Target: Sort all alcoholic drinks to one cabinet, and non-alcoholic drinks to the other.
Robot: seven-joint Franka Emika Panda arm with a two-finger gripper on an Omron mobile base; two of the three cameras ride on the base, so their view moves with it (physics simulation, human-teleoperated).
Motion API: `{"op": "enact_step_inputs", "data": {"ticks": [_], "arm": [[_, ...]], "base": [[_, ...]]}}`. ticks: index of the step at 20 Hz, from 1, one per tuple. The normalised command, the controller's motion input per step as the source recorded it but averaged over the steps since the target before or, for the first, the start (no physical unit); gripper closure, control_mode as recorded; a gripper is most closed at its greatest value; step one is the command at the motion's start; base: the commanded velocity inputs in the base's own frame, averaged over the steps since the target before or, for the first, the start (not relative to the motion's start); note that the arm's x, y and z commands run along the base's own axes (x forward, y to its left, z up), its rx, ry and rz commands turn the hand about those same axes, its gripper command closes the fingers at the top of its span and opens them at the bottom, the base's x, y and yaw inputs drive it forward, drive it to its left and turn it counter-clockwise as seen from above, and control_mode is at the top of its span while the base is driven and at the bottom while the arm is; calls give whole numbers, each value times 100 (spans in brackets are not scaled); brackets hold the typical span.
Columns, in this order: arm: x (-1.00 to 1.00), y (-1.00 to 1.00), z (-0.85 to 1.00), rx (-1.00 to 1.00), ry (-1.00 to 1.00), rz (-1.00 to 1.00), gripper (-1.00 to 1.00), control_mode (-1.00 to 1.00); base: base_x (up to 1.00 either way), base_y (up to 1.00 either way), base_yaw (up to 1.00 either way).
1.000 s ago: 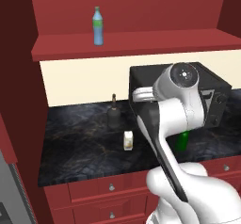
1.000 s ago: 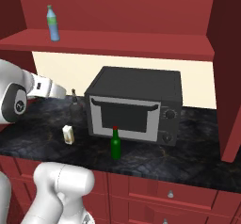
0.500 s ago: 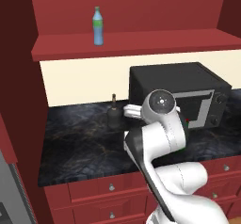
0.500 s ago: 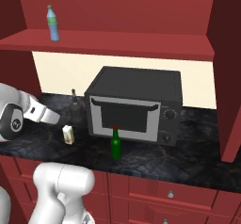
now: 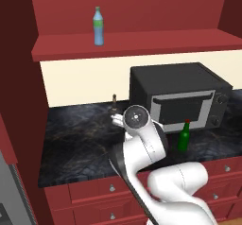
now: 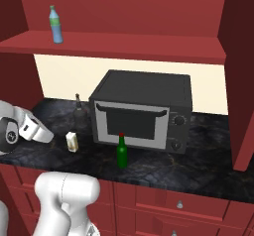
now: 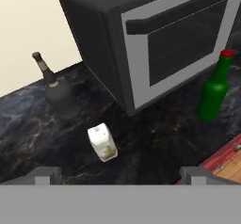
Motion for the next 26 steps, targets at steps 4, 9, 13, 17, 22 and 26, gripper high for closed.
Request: {"op": "enact_step_inputs", "data": {"ticks": [4,9,13,17,22,26], "arm": [[18,30,-49,0,0,-13,-100,-100],[32,28,-45,0,-1,-15,-100,-100],[42,22,-37,0,-2,-16,-100,-100],[45,13,-29,0,-1,-16,-100,-100],[35,1,-14,0,0,-17,-100,-100],[30,0,-7,-3,10,-16,-100,-100]], "base": [[0,0,0],[0,0,0],[0,0,0],[0,0,0],[0,0,0],[0,0,0]]}}
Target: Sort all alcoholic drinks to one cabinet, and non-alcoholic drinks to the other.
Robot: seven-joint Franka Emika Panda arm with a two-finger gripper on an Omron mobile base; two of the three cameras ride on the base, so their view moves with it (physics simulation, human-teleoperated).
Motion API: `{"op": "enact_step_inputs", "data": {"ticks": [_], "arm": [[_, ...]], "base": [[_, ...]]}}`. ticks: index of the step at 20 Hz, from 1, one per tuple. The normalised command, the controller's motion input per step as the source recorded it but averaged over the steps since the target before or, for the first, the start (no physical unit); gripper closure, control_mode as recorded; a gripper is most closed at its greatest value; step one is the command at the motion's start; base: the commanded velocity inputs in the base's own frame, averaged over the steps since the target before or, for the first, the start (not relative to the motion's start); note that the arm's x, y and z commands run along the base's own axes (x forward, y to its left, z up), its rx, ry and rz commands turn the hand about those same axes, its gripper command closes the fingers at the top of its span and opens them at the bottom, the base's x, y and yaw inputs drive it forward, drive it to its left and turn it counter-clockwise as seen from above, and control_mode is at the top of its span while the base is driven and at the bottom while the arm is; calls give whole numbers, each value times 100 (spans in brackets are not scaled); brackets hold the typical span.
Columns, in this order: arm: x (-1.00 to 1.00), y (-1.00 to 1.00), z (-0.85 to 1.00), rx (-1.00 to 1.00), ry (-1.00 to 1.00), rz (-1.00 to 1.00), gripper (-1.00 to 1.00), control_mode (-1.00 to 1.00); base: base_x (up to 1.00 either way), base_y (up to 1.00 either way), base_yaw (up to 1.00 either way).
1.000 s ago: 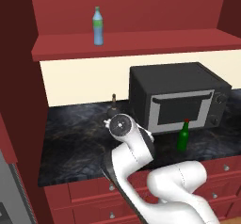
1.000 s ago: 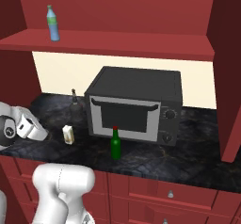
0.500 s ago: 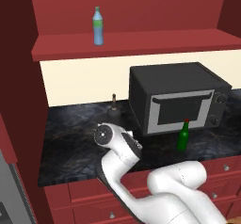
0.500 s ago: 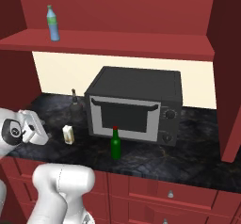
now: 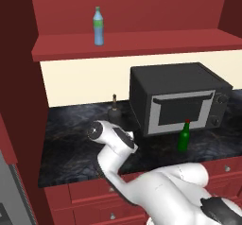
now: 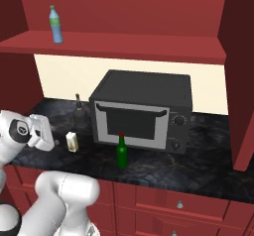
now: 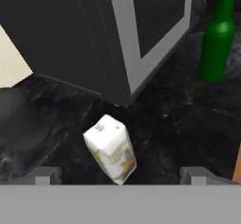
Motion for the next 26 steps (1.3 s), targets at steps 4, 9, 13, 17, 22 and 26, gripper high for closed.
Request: {"op": "enact_step_inputs", "data": {"ticks": [4,9,13,17,22,26], "arm": [[28,0,-21,-6,13,-13,-100,-100],[15,0,-32,-7,3,-8,-100,-100],[17,0,-26,-5,0,-4,-100,-100],[18,0,-8,-5,3,-4,-100,-100],[5,0,0,-5,10,-2,-100,-100],[6,-10,-2,-5,11,-1,-100,-100]], "base": [[0,0,0],[0,0,0],[0,0,0],[0,0,0],[0,0,0],[0,0,0]]}}
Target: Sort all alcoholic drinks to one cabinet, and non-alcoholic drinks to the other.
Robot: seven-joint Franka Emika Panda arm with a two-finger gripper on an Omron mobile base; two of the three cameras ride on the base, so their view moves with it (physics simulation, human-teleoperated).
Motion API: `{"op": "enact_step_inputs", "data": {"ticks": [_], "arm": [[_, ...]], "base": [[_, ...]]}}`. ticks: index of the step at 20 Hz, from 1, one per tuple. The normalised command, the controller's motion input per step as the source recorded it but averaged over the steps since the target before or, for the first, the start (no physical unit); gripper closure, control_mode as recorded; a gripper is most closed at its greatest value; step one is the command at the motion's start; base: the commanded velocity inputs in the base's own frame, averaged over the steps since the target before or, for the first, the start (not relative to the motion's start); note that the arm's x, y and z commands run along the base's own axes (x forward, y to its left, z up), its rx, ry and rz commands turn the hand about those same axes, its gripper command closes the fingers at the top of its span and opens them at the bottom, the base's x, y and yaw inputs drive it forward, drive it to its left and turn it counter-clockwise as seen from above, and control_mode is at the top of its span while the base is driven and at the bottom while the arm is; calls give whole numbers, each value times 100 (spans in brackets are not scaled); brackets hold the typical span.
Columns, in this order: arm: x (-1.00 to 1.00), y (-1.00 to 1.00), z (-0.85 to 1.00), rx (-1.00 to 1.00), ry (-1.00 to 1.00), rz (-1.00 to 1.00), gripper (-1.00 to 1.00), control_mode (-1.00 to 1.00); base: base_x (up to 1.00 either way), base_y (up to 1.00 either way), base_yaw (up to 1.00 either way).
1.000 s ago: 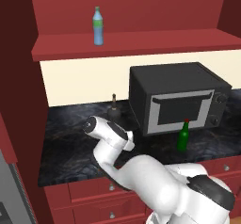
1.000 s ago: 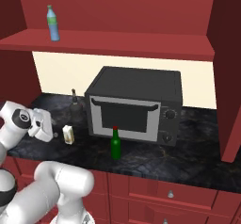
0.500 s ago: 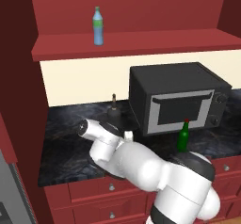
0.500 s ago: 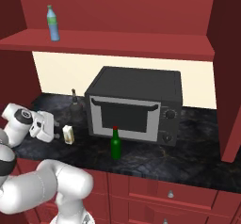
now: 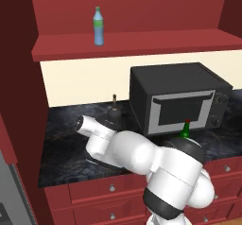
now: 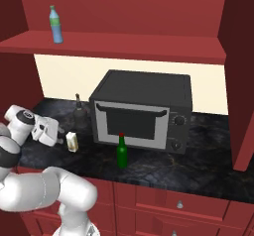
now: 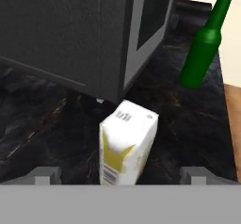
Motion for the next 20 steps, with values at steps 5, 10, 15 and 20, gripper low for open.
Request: {"op": "enact_step_inputs", "data": {"ticks": [5,10,15,20], "arm": [[5,-15,-4,-5,8,-1,-100,-100],[0,-11,-9,-3,4,0,-100,-100],[1,-16,-8,-3,1,0,-100,-100],[1,-14,-10,-3,2,0,-100,-100]], "base": [[0,0,0],[0,0,0],[0,0,0],[0,0,0]]}}
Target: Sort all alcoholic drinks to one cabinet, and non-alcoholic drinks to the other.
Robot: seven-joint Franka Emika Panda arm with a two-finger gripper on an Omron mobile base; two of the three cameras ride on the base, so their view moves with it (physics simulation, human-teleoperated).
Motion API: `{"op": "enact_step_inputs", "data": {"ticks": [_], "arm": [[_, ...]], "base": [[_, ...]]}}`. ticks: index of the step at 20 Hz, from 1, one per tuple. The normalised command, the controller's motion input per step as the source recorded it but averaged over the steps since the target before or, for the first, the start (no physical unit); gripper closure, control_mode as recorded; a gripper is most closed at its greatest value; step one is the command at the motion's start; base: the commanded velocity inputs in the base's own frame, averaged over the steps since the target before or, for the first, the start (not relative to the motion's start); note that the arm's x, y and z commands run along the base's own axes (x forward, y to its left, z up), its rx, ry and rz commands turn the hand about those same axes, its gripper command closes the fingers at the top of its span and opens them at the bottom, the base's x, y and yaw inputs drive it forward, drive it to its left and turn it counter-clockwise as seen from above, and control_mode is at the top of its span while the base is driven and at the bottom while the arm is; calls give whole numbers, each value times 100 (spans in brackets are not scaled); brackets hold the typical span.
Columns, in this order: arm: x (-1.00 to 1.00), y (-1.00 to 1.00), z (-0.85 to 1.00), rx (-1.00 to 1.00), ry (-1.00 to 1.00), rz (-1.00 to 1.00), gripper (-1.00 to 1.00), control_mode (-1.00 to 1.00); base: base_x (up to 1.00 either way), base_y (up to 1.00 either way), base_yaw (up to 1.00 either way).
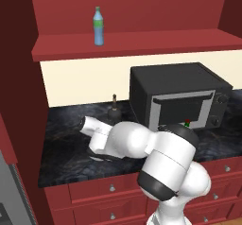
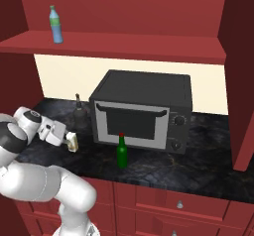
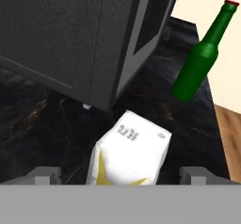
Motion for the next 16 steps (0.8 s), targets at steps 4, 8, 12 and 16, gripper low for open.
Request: {"op": "enact_step_inputs", "data": {"ticks": [4,8,12,16], "arm": [[0,-16,-4,-2,1,0,-100,-100],[0,-3,0,-1,2,0,-100,-100],[0,-1,0,0,4,0,100,-100],[-12,-14,19,0,1,0,100,-100]], "base": [[0,0,0],[0,0,0],[0,0,0],[0,0,0]]}}
